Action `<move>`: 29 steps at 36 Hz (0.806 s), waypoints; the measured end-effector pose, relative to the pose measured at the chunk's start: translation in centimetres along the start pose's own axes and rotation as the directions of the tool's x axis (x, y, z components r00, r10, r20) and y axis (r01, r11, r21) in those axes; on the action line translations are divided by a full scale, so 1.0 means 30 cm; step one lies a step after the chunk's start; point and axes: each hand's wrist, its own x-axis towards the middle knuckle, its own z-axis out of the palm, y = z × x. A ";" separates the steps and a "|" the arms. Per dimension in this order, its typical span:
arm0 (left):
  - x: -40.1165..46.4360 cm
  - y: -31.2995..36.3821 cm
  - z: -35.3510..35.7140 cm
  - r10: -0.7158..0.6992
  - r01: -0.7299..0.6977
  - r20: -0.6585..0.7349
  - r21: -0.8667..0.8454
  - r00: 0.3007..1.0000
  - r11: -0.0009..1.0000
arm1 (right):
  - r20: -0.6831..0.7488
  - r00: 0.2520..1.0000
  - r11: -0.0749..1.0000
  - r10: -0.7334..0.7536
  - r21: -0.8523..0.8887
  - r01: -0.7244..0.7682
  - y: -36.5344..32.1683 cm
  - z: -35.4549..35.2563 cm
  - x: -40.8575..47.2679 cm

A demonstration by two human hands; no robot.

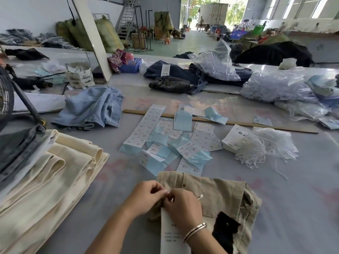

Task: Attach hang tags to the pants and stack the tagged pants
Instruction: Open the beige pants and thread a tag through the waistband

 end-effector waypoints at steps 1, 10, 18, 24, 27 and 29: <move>-0.004 -0.002 0.004 -0.017 0.017 0.006 -0.049 1.000 0.999 | -0.023 1.000 1.000 0.013 0.015 -0.013 0.000 0.009 -0.003; -0.016 0.026 0.016 -0.135 0.172 0.144 -0.291 0.980 0.941 | -0.331 0.944 0.993 -0.002 0.107 0.039 0.001 0.055 -0.046; -0.008 0.038 -0.008 -0.099 0.171 0.191 -0.409 0.976 0.897 | -0.429 0.903 0.979 -0.032 0.169 0.115 0.022 0.068 -0.052; -0.015 0.016 -0.003 -0.173 0.257 0.214 -0.470 0.961 0.844 | -0.414 0.905 0.978 -0.098 0.128 0.164 0.017 0.060 -0.051; -0.016 0.015 -0.001 -0.163 0.248 0.214 -0.469 0.963 0.848 | -0.371 0.926 0.976 -0.073 0.163 0.142 0.018 0.063 -0.053; -0.020 0.019 0.003 -0.129 0.206 0.189 -0.480 0.973 0.853 | -0.330 0.944 0.973 -0.026 0.209 0.100 0.022 0.067 -0.052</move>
